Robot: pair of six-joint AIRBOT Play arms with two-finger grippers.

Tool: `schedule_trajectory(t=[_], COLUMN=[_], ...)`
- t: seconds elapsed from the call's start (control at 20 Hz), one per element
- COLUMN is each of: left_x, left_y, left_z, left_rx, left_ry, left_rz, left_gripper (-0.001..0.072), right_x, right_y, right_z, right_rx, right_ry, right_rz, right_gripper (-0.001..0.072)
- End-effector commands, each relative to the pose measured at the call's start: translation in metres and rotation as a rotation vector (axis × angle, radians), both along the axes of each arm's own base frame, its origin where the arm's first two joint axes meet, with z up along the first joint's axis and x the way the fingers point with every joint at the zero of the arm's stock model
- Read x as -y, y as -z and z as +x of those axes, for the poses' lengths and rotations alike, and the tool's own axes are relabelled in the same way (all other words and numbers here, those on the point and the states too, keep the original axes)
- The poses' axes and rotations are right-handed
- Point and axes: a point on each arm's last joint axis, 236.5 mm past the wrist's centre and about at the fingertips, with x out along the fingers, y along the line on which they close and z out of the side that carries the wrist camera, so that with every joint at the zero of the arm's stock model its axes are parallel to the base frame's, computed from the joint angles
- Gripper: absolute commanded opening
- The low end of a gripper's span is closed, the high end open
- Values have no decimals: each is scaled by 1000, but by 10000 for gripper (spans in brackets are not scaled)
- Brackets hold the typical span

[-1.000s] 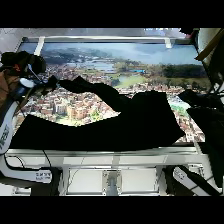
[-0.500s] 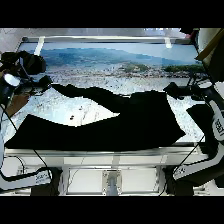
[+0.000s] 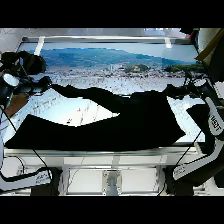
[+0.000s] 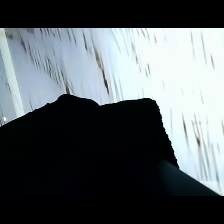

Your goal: Fold the clothes and pants, and hang the long-sleeved shirts on hangers.

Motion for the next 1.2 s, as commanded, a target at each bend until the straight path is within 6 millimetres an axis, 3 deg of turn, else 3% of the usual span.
schedule_trajectory(t=[0.0,0.1,0.25,0.4,0.55,0.7,0.8,0.95,1.05,1.15], left_x=[0,-1,-18,-56,-102,-118,-121,-144,-142,-140], left_y=[0,0,-17,-67,-128,-156,-156,-129,-101,-85], left_z=[0,0,-4,-19,-49,-85,-101,-110,-100,-73], left_rx=[-1,0,32,136,260,278,243,123,57,78], left_ry=[1,0,-25,-112,-231,-283,-255,-275,-256,-248], left_rz=[1,2,37,78,143,171,247,322,270,254], left_gripper=[8,7,7,7,7,7,6,6,6,6], right_x=[-19,-23,-16,15,54,74,74,75,72,74], right_y=[10,12,-13,-77,-151,-205,-224,-221,-210,-196], right_z=[2,4,3,-8,-32,-69,-90,-106,-101,-92], right_rx=[-13,-12,2,63,164,211,208,159,165,170], right_ry=[-37,-35,-56,-71,-21,7,-9,-28,-6,38], right_rz=[20,28,37,-24,-113,-181,-229,-263,-234,-212], right_gripper=[368,32,22,21,22,21,21,21,21,21])
